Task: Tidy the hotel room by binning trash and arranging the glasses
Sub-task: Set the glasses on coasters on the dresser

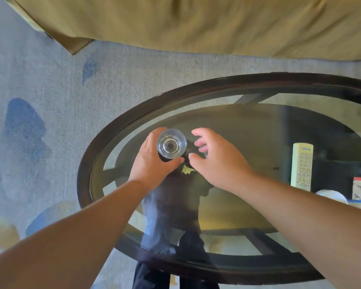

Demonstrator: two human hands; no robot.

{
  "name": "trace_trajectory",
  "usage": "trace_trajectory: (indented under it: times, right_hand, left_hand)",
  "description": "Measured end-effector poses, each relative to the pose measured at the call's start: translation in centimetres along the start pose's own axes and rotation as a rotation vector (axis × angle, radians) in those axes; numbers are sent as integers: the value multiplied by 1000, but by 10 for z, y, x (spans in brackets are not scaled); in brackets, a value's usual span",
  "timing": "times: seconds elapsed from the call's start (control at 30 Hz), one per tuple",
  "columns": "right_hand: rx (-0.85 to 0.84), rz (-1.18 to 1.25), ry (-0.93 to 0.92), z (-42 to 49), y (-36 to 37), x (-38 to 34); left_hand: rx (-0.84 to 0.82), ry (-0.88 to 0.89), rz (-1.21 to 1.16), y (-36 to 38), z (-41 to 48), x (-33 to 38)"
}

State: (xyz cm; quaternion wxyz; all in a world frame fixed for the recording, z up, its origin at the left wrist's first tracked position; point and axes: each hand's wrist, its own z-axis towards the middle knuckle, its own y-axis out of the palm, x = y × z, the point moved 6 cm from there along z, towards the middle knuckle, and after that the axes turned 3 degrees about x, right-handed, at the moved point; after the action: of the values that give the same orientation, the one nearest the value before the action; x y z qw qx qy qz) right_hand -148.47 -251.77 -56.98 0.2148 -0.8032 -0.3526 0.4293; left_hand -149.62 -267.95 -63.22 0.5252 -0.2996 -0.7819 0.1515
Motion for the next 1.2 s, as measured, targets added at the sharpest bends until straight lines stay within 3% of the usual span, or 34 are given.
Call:
trace_trajectory:
  times: [0.3,0.53,0.9,1.2]
  right_hand:
    - [41,15,-8,-9,-4,0]
    - [143,57,-66,-43,-52,-35]
    - [463,122,-102,-164,-195,-88]
    - [723,161,-26,-313,-273,-65]
  left_hand:
    - [9,-38,0,-5,-4,8]
    - [10,28,20,-53,-30,59]
    - [-88,422,35,-126,-93,235]
    - [-213,756,60,-111,-189,374]
